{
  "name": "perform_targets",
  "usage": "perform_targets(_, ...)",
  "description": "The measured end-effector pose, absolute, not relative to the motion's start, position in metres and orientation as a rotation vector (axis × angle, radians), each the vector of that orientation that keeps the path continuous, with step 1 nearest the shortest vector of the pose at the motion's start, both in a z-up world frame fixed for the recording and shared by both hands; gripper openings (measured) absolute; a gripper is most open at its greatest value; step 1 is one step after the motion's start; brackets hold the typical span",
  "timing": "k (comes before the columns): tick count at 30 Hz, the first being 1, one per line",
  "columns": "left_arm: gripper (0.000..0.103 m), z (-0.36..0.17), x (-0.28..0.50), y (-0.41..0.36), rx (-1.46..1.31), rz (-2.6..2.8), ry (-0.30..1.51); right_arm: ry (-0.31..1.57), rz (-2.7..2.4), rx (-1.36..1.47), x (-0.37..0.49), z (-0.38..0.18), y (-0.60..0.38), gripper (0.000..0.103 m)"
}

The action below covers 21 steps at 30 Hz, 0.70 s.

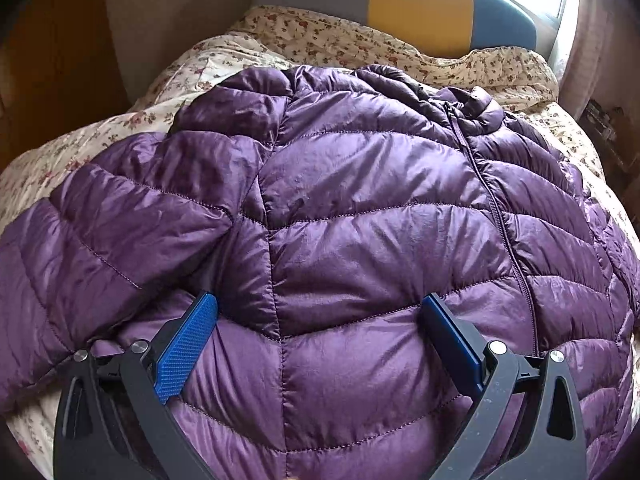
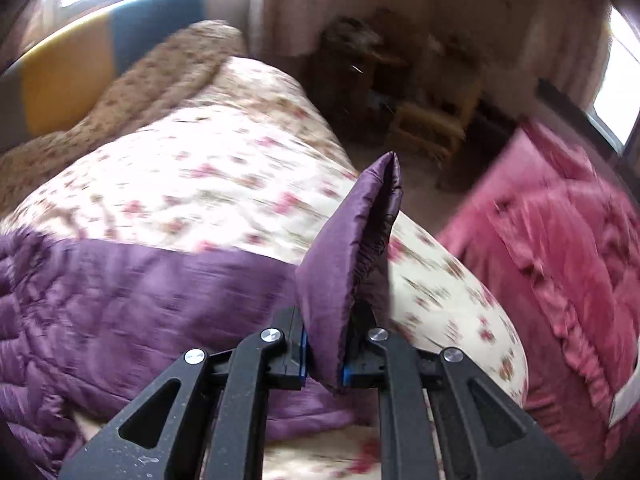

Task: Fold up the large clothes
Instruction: 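Carry the sleeve across the jacket body with the right gripper and release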

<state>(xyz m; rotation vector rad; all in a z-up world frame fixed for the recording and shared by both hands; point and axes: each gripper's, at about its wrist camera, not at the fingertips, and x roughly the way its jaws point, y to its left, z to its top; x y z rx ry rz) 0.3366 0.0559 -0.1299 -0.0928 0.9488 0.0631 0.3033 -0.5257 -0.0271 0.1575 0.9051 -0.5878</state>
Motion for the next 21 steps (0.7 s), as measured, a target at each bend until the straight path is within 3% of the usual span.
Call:
perform_targets(10,0.1,-0.131,0.334,0.059,-0.109,0.053,0.943,0.848,-0.329,-0.156,0.374,-0.018,-0.375,0.009)
perform_targets(21,0.1,-0.122,0.325,0.079,-0.248,-0.017,0.893,0.821,0.037,-0.25,0.415,-0.023,-0.212,0.009)
